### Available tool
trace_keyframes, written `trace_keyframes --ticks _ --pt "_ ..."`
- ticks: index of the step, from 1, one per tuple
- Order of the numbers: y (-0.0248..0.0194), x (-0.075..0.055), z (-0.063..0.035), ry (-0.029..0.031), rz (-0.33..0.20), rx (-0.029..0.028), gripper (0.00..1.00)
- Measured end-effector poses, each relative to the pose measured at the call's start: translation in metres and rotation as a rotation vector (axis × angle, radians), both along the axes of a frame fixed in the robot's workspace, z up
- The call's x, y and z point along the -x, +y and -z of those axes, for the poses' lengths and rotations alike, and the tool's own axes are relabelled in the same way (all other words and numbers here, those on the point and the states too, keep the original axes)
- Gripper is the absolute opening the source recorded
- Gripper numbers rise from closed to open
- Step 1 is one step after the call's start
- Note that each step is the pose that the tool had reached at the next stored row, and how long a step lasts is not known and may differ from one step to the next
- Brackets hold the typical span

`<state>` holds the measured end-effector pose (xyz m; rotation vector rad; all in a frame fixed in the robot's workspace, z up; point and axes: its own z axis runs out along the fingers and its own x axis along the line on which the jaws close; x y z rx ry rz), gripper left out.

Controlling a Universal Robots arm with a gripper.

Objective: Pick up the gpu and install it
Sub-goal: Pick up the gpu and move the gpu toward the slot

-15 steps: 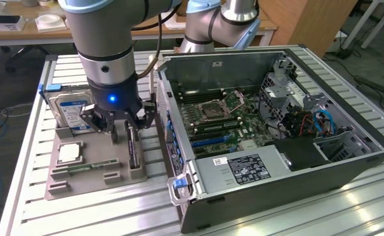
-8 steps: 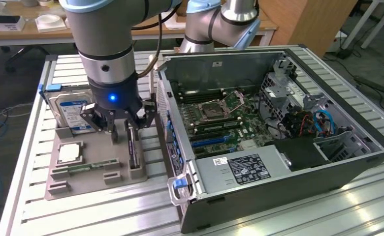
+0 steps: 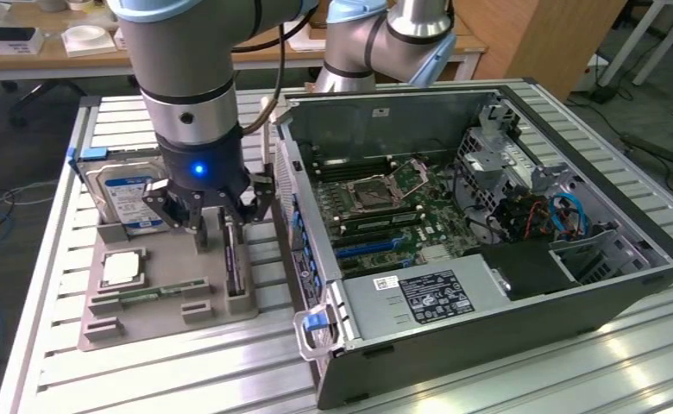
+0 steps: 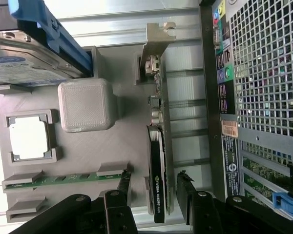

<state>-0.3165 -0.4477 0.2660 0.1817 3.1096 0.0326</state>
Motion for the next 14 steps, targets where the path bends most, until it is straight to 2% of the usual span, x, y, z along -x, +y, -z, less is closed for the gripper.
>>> trace_keyframes --ticks 9,12,14 --pt "0.0001 0.0 0.0131 -0.0019 0.0 0.0 0.5" --pt "0.0023 0.0 0.0154 -0.0018 0.0 0.0001 0.5" --pt "0.0054 -0.001 0.0165 -0.0018 0.0 0.0001 0.5"
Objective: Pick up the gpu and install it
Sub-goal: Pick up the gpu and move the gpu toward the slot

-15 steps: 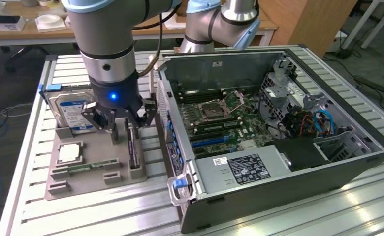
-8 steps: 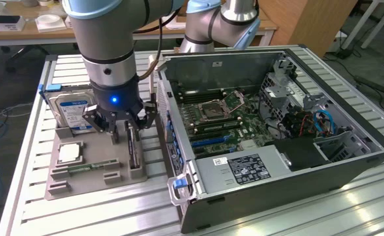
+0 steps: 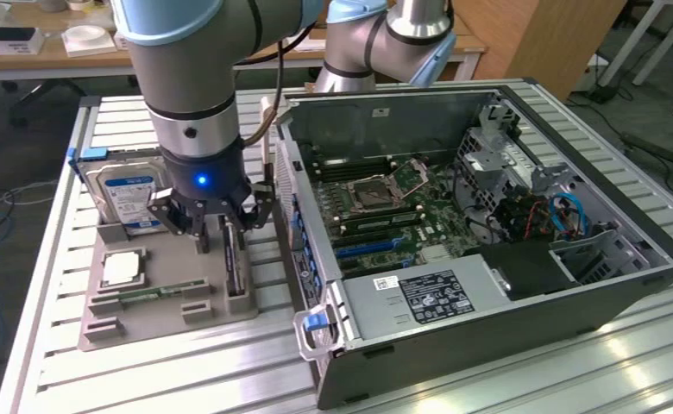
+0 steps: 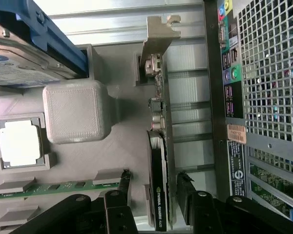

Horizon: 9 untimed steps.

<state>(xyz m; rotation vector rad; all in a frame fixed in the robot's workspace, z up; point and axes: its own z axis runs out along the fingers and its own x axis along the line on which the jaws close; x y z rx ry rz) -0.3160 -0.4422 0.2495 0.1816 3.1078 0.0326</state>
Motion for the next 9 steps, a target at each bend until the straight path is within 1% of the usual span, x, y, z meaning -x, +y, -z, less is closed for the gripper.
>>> trace_keyframes --ticks 3,4,9 --pt "0.0045 -0.0013 0.0011 0.0 0.0 0.0 0.5" --pt "0.0053 -0.0018 0.0016 0.0 0.0 -0.0001 0.5" --pt "0.0059 -0.0026 0.0089 -0.0001 0.0 -0.0001 0.5"
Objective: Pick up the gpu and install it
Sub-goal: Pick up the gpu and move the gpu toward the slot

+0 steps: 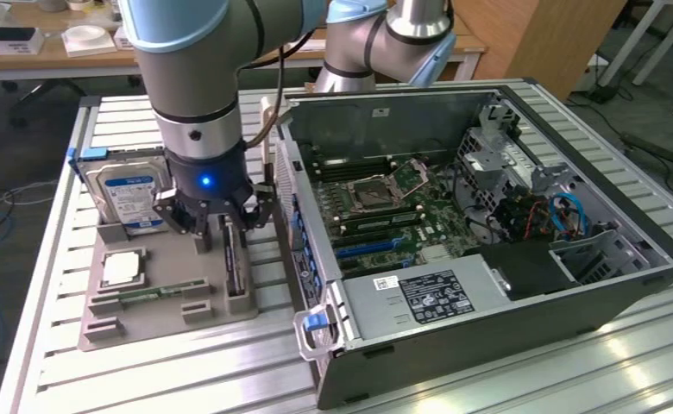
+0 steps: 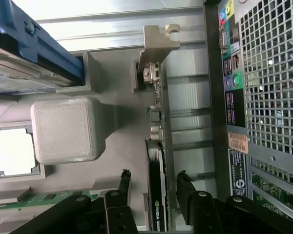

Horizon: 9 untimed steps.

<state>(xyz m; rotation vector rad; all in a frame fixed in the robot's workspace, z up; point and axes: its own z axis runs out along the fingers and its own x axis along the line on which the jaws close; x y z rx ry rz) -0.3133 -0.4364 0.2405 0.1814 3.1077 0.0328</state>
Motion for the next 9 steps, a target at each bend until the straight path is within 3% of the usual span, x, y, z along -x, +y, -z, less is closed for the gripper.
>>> trace_keyframes --ticks 9 --pt "0.0013 -0.001 0.0133 0.0001 0.0 0.0001 0.5"
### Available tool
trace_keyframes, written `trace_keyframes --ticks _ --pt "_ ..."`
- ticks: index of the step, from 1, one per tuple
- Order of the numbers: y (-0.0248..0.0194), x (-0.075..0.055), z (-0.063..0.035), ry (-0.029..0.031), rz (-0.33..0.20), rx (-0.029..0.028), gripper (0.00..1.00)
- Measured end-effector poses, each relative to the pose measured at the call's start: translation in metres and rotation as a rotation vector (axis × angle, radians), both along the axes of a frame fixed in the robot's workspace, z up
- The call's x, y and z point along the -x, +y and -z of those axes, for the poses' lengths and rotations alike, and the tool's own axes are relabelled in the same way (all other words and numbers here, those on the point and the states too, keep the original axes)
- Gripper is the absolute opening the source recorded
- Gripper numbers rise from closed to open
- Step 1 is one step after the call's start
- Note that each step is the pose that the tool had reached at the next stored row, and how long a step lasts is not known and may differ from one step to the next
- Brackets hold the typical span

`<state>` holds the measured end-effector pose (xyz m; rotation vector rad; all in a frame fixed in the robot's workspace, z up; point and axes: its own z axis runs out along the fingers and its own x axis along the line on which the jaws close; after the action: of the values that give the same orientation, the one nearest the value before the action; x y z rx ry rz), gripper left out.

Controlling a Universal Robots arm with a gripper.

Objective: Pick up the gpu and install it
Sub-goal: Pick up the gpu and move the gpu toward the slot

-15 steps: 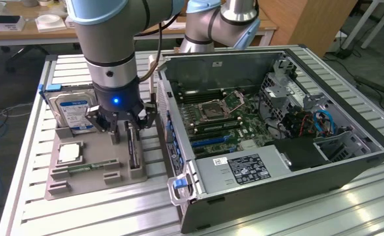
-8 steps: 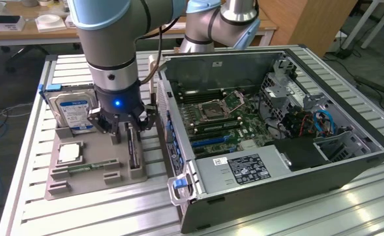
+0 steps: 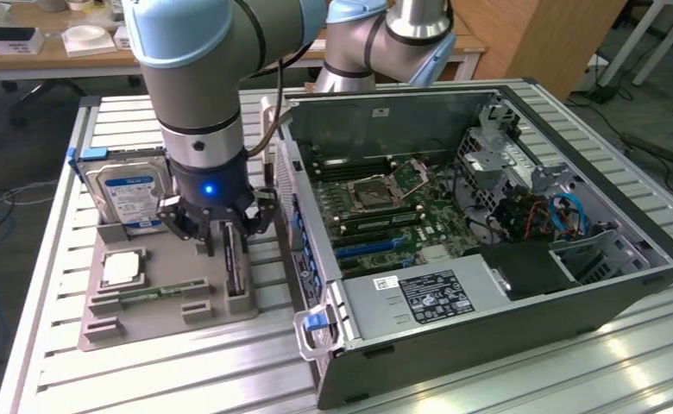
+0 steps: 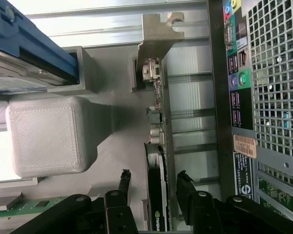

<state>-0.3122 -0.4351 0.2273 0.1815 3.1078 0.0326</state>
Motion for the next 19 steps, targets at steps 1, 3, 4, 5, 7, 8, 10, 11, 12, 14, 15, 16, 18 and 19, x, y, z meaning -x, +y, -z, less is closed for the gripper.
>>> trace_keyframes --ticks 1,3,4,5,7,8,10,11,12,14,15,16,18,19 --pt "0.0009 -0.0001 0.0007 0.0001 0.0 0.0001 0.5" --pt "0.0032 -0.0003 0.002 -0.0001 0.0 -0.0001 0.5" --pt "0.0032 -0.0003 0.0023 -0.0001 0.0 -0.0001 0.5" --pt "0.0032 -0.0003 0.0023 0.0 0.0 -0.0001 0.5" --pt "0.0032 -0.0003 0.0023 0.0001 0.0 -0.0001 0.5" --pt "0.0032 -0.0003 0.0023 0.0 0.0 -0.0002 0.5" --pt "0.0032 -0.0003 0.0024 0.0 0.0 -0.0002 0.5" --pt "0.0032 -0.0004 0.0024 0.0 0.0 -0.0002 0.5" --pt "0.0033 -0.0008 0.0027 -0.0004 0.0 0.0 0.5" --pt "0.0032 -0.002 0.0027 -0.0006 0.0 0.001 0.5" --pt "0.0032 -0.0021 0.0028 -0.0008 0.0 0.0008 0.5" --pt "0.0032 -0.0021 0.0028 -0.0008 0.0 0.0009 0.5" --pt "0.0032 -0.0021 0.0028 -0.0007 0.0 0.0009 0.5" --pt "0.0032 -0.0021 0.0028 -0.0008 0.0 0.0009 0.5"
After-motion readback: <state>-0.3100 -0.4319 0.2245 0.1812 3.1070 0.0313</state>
